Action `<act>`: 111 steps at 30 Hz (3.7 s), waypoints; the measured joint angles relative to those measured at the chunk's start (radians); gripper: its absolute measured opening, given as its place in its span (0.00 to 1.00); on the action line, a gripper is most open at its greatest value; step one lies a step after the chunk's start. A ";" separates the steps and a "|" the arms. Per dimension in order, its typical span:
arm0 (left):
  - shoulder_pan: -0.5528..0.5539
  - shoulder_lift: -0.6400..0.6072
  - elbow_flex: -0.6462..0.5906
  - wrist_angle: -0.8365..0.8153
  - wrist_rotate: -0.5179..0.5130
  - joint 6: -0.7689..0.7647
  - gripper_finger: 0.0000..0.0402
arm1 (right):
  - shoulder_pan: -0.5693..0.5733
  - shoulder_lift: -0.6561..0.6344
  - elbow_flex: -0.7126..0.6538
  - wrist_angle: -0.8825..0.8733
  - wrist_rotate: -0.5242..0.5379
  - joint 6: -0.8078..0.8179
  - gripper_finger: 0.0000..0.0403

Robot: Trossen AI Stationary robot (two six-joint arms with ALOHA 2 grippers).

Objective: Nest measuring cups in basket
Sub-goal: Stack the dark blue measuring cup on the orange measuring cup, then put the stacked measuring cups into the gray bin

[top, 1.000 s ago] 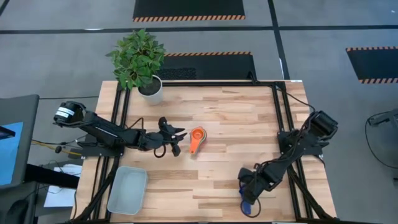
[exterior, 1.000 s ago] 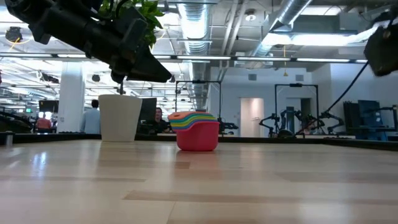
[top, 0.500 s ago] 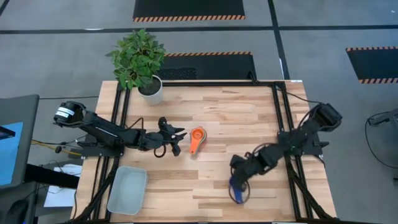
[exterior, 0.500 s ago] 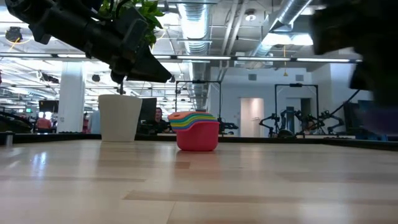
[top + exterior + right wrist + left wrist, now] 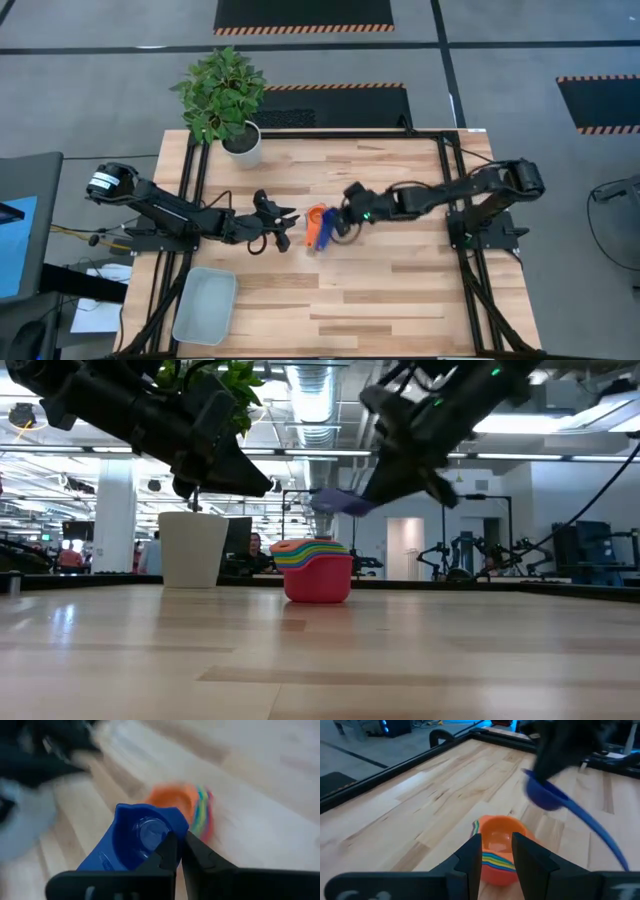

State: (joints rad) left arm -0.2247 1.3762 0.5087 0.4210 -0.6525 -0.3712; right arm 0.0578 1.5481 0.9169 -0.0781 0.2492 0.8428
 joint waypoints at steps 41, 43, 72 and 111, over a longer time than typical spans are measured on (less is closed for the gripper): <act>0.000 0.000 0.000 -0.019 -0.019 -0.002 0.24 | -0.135 0.151 0.002 0.228 -0.170 -0.096 0.37; -0.001 0.000 0.000 -0.010 -0.020 0.011 0.24 | -0.126 0.149 0.002 0.226 -0.160 -0.125 0.41; -0.125 -0.140 -0.286 0.532 -0.231 0.359 0.24 | 0.165 -0.500 -0.471 0.526 0.095 -0.730 0.47; 0.046 -0.140 -0.501 1.131 0.111 0.467 0.00 | 0.289 -1.480 -0.842 0.235 -0.018 -0.860 0.39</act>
State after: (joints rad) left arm -0.1791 1.2359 0.0074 1.5522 -0.5413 0.0962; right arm 0.3470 0.0680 0.0753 0.1570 0.2307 -0.0167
